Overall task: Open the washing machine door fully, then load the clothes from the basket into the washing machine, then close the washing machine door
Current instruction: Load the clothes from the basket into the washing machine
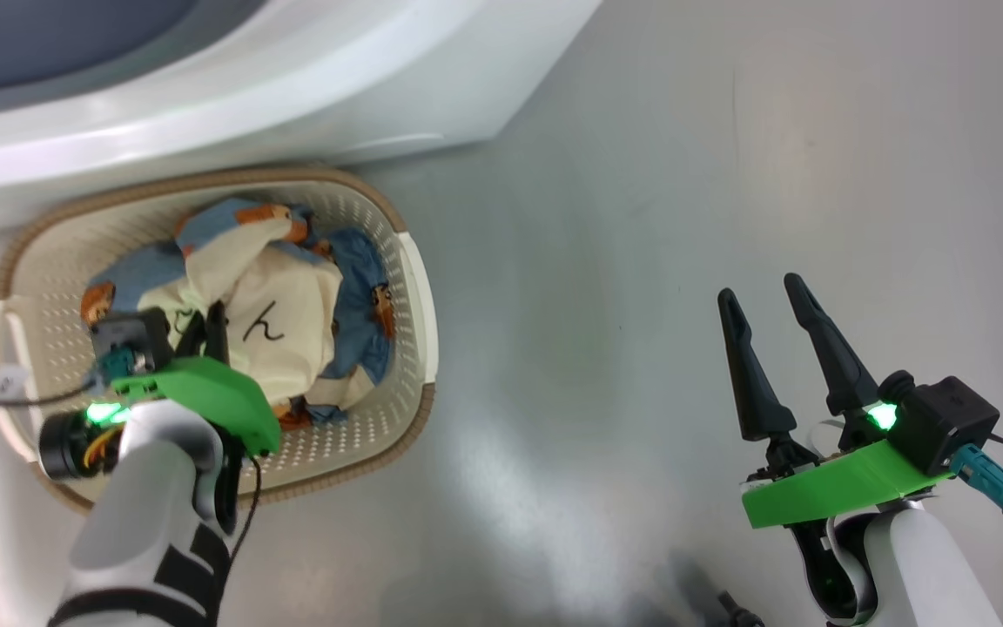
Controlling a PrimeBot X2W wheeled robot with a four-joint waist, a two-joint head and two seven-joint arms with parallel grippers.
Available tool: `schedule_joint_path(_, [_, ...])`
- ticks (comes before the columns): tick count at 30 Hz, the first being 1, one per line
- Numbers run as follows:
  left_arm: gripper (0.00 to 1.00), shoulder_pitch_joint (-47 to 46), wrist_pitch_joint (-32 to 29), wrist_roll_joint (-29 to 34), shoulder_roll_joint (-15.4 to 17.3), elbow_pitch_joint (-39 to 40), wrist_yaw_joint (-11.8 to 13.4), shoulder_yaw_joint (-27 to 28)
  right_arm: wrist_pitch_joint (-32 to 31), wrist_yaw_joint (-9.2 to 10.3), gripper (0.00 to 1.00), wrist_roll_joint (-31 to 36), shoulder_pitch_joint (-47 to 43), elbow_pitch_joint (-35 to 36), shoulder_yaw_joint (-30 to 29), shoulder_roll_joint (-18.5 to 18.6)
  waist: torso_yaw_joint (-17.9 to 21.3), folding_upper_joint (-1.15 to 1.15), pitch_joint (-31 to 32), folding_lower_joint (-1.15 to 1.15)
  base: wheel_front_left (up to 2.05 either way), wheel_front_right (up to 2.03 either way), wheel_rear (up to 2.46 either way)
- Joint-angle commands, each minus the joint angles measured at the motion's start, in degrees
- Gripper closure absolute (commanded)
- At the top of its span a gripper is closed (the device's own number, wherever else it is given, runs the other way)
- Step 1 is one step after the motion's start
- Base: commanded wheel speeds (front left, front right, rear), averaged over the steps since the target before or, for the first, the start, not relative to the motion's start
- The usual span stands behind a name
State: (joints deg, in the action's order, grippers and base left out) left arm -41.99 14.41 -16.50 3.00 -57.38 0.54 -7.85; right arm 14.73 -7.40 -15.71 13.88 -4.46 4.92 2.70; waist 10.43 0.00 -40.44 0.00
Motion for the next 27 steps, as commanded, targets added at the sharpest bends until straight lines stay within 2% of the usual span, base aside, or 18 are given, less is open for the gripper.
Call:
schedule_joint_path(1, [1.0, 4.0, 0.6, -0.1, 1.1, 2.6, -0.2, 1.9, 0.3, -0.09, 0.0, 0.8, -2.5, 0.8, 1.0, 0.4, -1.9, 0.0, 4.0, 0.0, 0.0, 0.0, 0.0])
schedule_joint_path(19, [1.0, 20.0, 0.6, 1.8, 0.0, 18.3, -1.8, 4.6, 0.3, -0.09, 0.0, 0.9, -6.2, -0.7, 1.0, 1.1, -4.1, 0.0, 16.3, 0.0, 0.0, 0.0, 0.0])
schedule_joint_path(27, [1.0, 27.6, 0.6, 0.8, -0.1, 26.3, -0.9, 4.0, 0.3, -0.09, 0.0, 0.8, -9.1, -1.3, 0.6, 1.6, -5.0, 0.0, 22.7, 0.0, 0.0, 0.0, 0.0])
